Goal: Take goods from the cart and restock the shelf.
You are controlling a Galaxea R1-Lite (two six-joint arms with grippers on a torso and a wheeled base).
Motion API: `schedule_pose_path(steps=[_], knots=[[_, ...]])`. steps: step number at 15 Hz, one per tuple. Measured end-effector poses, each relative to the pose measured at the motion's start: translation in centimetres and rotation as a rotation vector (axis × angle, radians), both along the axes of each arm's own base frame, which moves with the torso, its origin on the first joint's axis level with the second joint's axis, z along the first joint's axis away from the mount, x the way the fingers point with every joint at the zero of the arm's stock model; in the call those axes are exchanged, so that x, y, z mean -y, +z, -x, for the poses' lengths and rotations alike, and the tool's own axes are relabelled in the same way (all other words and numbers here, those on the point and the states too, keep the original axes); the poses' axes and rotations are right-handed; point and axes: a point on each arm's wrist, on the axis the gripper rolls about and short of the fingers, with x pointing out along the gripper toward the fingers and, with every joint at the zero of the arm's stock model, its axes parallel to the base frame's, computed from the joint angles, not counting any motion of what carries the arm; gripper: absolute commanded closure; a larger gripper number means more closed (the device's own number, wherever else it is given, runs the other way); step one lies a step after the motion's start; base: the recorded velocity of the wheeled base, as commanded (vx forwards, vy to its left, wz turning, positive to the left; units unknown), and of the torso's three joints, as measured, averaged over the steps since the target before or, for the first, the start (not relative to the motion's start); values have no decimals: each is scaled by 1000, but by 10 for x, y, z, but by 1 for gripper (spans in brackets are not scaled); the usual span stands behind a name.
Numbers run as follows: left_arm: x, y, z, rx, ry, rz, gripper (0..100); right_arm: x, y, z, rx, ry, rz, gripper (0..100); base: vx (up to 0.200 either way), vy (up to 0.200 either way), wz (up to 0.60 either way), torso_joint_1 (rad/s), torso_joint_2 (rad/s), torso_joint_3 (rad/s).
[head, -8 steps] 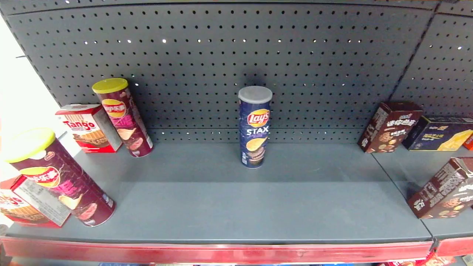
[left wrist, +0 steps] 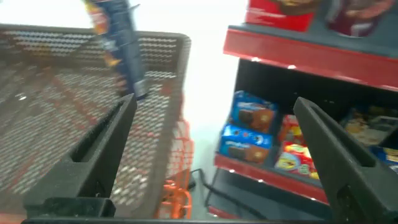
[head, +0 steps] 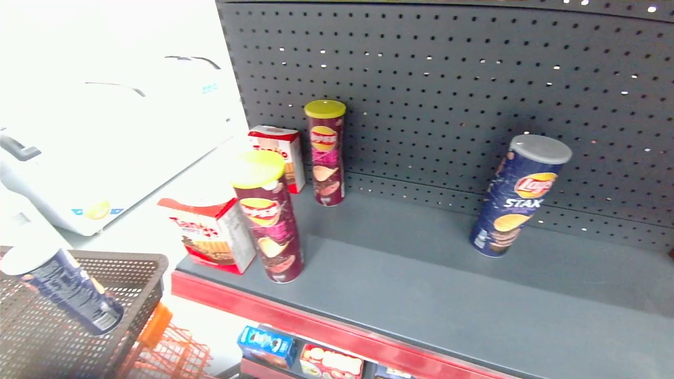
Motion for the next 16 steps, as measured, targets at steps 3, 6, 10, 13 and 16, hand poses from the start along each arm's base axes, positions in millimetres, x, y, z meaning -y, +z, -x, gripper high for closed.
schedule_pose_path(steps=[3,6,10,13,16], knots=[[0,0,0,-1,0,1,0,0,0,0,0,0,0,0,0,0,400,2,3,0],[0,0,0,-2,-3,0,0,0,0,0,0,0,0,0,0,0,0,0,0,0],[0,0,0,-1,-8,-1,0,0,0,0,0,0,-1,0,0,0,0,0,0,0],[0,14,2,14,-7,-41,0,0,0,0,0,0,0,0,0,0,0,0,0,0],[0,51,-9,-50,-1,-72,0,0,0,0,0,0,0,0,0,0,0,0,0,0]])
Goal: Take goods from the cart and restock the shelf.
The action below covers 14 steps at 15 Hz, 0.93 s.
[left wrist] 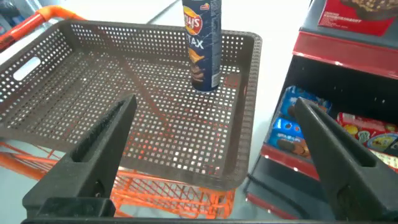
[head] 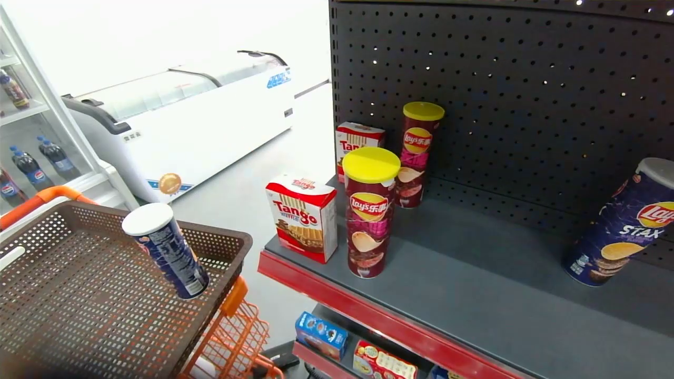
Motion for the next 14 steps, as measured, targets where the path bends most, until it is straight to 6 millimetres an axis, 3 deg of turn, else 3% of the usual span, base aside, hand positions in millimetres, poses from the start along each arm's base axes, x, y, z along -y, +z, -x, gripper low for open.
schedule_pose_path(steps=[3,6,10,14], knots=[[-1,39,-35,-79,33,-1,0,0,0,0,0,0,0,0,0,0,0,0,0,0],[-6,54,-77,-176,60,21,0,0,0,0,0,0,0,0,0,0,0,0,0,0],[-20,55,-133,-209,83,34,0,0,0,0,0,0,0,0,0,0,0,0,0,0],[-25,34,-175,-213,145,48,0,0,0,0,0,0,0,0,0,0,0,0,0,0]])
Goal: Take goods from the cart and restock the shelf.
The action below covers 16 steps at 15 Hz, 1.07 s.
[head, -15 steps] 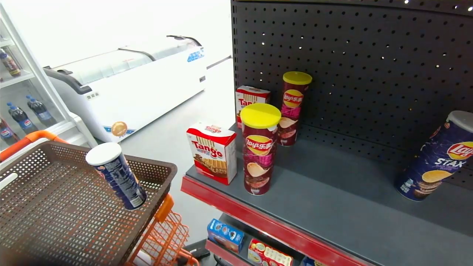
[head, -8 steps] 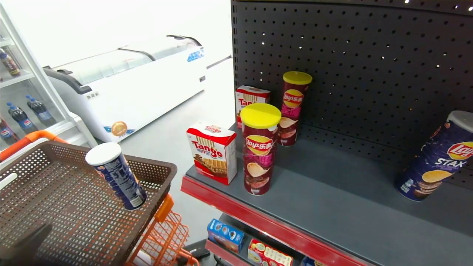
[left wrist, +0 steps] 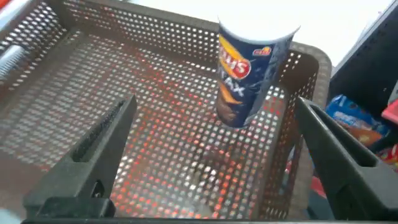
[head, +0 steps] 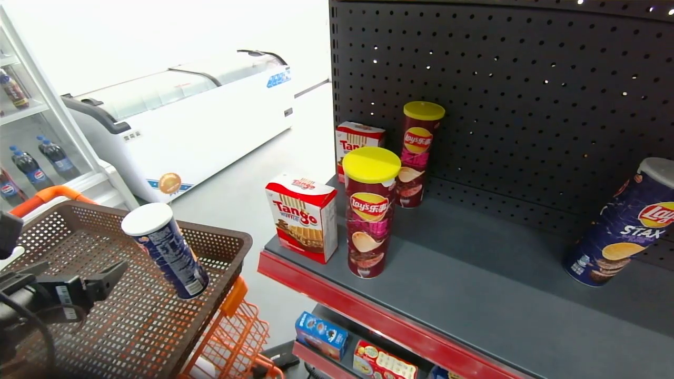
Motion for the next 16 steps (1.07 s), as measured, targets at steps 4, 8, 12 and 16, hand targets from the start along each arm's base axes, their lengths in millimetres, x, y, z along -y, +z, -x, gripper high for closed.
schedule_pose_path(steps=[4,8,12,16], knots=[[14,-28,-30,-13,-41,56,0,0,0,0,0,0,0,0,0,0,0,0,0,0],[13,-47,-55,-7,12,43,0,0,0,0,0,0,-1,0,0,0,0,0,0,0],[15,-64,-76,6,12,35,0,0,0,0,0,0,0,0,0,0,0,0,0,0],[14,-79,-94,-14,2,1,0,0,0,0,0,0,-1,0,0,0,0,0,0,0]])
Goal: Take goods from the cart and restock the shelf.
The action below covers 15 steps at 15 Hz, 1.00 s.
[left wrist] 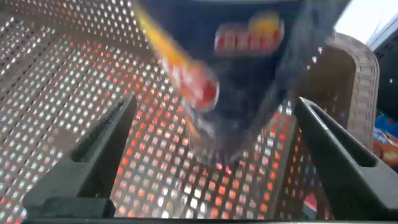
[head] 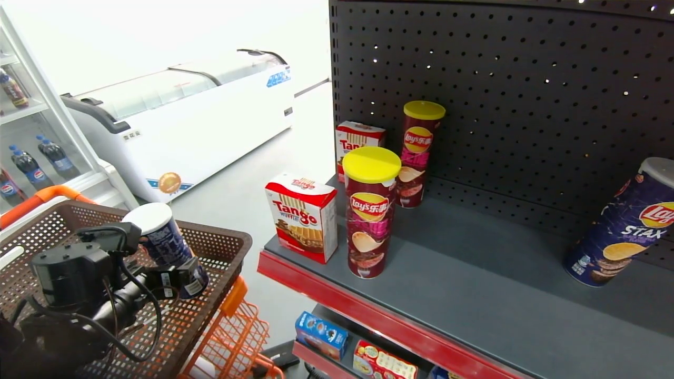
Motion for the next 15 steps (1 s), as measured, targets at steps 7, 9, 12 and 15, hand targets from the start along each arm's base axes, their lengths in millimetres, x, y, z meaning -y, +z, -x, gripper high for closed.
schedule_pose_path(steps=[7,9,12,15], knots=[[-3,0,-32,63,10,-45,0,0,0,0,0,0,0,0,0,0,0,0,0,0],[-3,0,-37,79,8,-59,0,0,0,0,0,0,0,0,0,0,0,0,0,0],[-3,1,-43,106,8,-58,100,0,0,0,0,0,1,0,0,0,0,0,0,0],[-1,5,-50,128,-11,-92,100,0,0,0,0,0,1,0,0,0,0,0,0,0]])
